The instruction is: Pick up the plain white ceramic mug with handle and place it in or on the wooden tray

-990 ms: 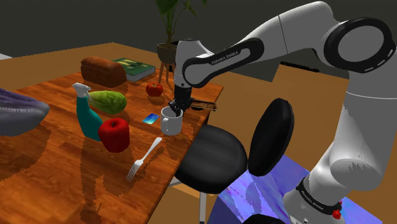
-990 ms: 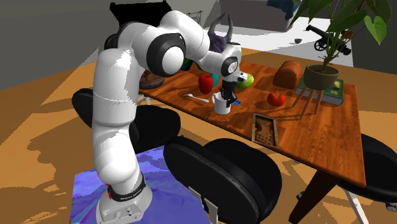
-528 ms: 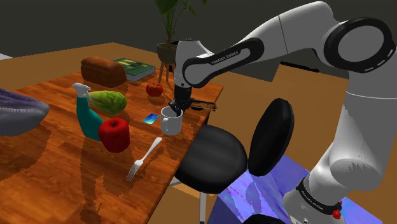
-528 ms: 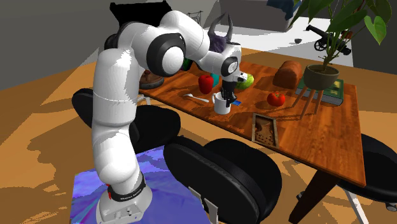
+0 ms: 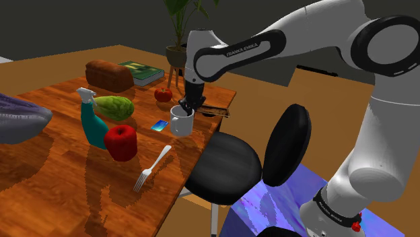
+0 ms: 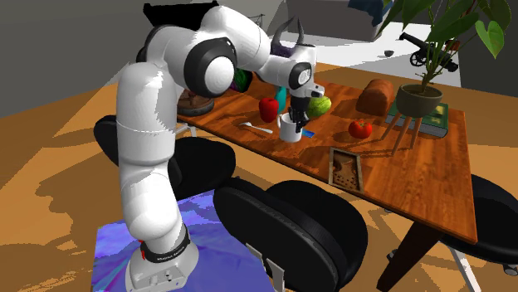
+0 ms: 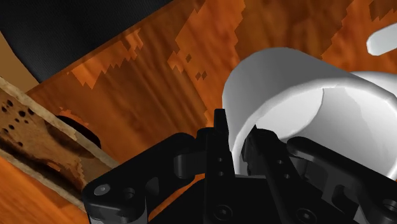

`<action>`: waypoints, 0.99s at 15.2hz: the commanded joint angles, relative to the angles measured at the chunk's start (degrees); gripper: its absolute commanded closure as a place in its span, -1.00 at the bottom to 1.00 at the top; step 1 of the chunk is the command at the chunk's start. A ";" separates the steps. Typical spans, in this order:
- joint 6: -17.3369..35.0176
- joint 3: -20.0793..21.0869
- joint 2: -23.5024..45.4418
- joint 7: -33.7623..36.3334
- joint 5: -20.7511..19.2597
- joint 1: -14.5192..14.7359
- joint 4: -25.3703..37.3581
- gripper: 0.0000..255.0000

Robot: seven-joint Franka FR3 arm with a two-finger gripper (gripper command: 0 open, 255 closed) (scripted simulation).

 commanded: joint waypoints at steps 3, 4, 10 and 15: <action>-2.57 0.13 -1.06 -0.37 0.47 -0.13 1.58 1.00; -3.26 0.17 -1.32 -0.45 0.58 -0.15 2.02 1.00; -7.45 0.34 -2.65 -0.83 1.15 -0.23 4.96 1.00; -11.03 0.45 -3.43 -1.07 1.49 -0.24 7.80 1.00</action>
